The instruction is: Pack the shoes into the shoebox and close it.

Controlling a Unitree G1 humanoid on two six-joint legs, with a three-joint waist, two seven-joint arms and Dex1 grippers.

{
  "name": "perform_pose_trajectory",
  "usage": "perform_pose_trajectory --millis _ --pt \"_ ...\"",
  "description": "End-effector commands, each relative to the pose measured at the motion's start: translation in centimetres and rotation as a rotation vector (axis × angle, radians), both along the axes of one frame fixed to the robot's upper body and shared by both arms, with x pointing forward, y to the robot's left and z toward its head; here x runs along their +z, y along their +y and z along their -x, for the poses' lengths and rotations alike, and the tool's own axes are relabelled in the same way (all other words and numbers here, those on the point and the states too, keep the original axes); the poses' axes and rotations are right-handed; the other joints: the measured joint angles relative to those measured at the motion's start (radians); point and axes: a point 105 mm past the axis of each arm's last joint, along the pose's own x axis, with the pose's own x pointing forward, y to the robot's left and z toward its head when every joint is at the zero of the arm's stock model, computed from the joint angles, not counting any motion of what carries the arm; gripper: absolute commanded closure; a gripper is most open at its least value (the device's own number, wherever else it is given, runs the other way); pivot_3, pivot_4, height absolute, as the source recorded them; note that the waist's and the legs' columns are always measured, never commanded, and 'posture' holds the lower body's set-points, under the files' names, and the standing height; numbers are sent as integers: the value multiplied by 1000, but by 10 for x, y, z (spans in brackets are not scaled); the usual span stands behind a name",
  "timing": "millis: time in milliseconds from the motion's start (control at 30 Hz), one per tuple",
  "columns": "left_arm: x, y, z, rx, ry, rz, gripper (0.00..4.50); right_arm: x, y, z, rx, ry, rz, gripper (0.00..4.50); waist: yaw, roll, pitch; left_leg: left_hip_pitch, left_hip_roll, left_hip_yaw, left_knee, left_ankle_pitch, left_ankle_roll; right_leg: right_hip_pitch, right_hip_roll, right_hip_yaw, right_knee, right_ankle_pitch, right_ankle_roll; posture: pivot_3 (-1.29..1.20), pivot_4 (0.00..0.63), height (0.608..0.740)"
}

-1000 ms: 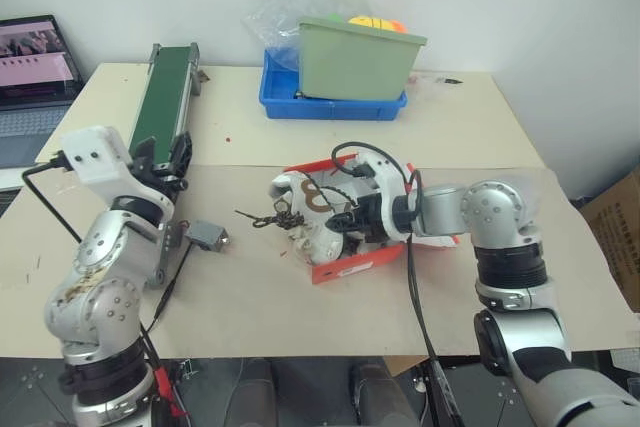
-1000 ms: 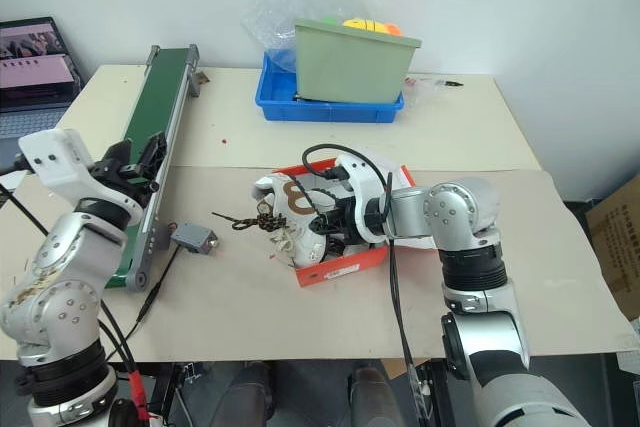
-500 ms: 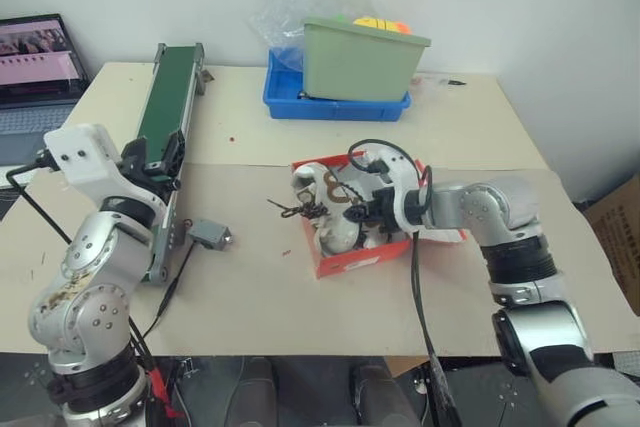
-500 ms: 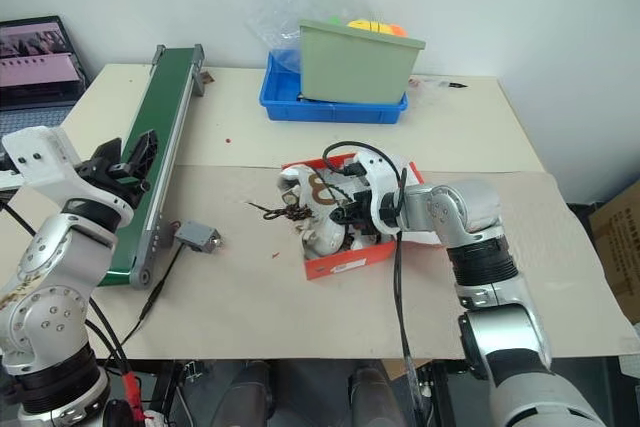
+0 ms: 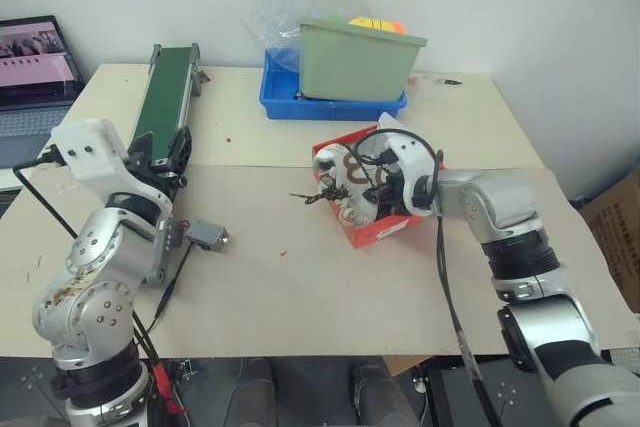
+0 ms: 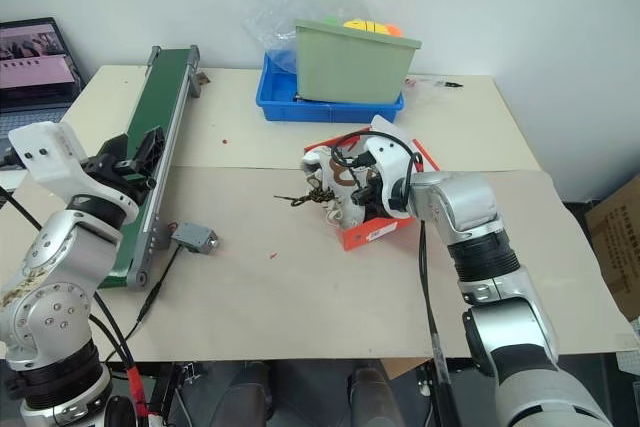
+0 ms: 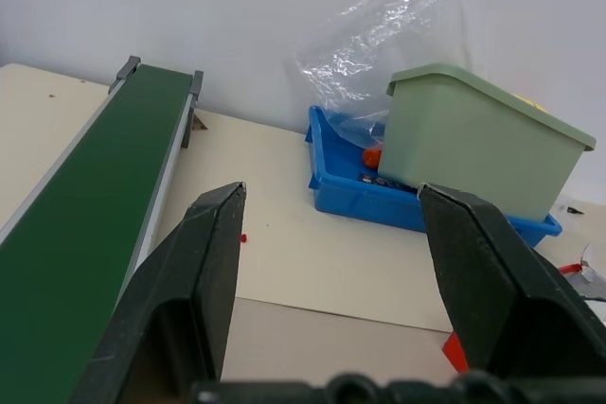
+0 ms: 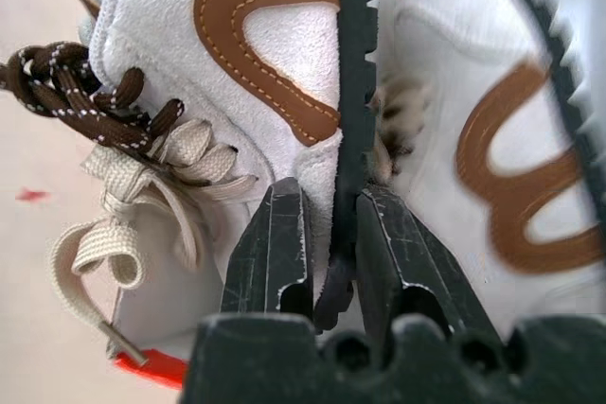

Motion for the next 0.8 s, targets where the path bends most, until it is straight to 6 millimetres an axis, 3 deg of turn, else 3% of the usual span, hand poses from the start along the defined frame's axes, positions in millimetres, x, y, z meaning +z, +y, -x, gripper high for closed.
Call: perform_pose_trajectory --millis 33,400,500,600,800 --pt "15 -3 6 -2 -55 -24 1388 -26 -14 12 -87 161 -82 4169 2 0 0 0 0 0 0 0 0 0 0 0 0 0 0 0 150 740" --pt "16 -6 6 -9 -55 -26 1388 -30 -32 9 -162 184 -50 4169 4 -1 -1 0 0 0 0 0 0 1 0 0 0 0 0 0 150 740" --pt "14 -7 7 -8 -52 -23 1388 -35 -38 8 -129 119 134 4169 6 -1 -1 0 0 0 0 0 0 1 0 0 0 0 0 0 150 740" --pt "14 -7 8 -4 -51 -25 1388 -31 -56 -5 -40 -121 519 4169 11 -1 -2 0 0 0 0 0 0 1 0 0 -1 0 0 0 150 740" --pt "13 -8 10 5 -47 -27 1388 -27 -37 -5 -110 27 195 4169 20 -6 -6 2 0 0 1 0 0 3 0 0 -2 0 0 0 150 740"
